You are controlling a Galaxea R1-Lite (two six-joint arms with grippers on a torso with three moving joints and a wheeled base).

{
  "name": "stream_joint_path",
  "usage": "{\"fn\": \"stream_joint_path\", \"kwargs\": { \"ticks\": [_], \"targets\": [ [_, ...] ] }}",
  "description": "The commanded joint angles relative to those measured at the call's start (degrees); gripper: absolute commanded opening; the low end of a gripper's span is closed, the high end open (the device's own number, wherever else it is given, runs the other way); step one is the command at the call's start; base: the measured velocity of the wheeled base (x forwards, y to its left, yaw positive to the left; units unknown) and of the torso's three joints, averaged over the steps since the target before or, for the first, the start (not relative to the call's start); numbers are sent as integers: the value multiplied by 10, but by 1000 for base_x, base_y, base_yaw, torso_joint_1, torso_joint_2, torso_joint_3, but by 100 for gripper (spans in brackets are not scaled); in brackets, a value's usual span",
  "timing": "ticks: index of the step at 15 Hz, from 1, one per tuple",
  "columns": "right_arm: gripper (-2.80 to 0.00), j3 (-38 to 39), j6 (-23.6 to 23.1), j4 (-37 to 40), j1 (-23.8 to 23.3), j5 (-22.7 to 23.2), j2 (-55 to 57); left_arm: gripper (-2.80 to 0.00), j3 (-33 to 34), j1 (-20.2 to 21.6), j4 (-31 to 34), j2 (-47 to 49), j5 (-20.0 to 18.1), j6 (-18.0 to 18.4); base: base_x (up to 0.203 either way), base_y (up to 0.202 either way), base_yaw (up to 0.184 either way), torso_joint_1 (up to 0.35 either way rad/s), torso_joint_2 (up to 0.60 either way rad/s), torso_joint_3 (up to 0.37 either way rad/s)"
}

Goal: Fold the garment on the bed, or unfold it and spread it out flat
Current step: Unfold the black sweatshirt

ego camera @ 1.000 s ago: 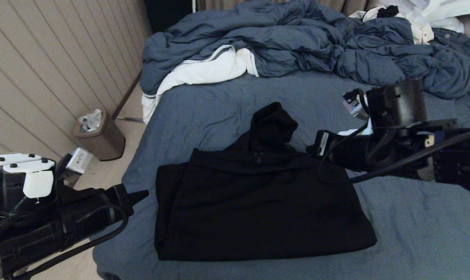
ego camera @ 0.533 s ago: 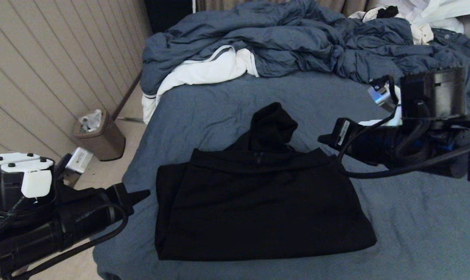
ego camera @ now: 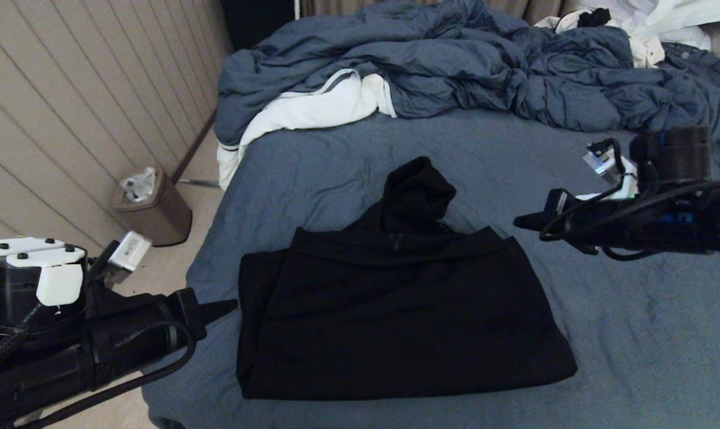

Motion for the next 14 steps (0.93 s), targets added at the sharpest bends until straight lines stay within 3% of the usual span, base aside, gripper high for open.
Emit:
{"fn": "stream_joint_path", "kwargs": {
  "ticks": [1, 7, 14],
  "targets": [
    [-280, -11, -8, -1, -7, 2, 42, -280, 0, 0, -2, 6, -1, -2, 0, 0, 0, 0, 0, 0],
    [-280, -94, -41, 0, -37, 19, 141, -280, 0, 0, -6, 25, 0, -2, 0, 0, 0, 0, 0, 0],
    [-280, -99, -41, -1, -51, 24, 150, -280, -50, 13, -9, 86, 5, -1, 0, 0, 0, 0, 0, 0]
  ]
}}
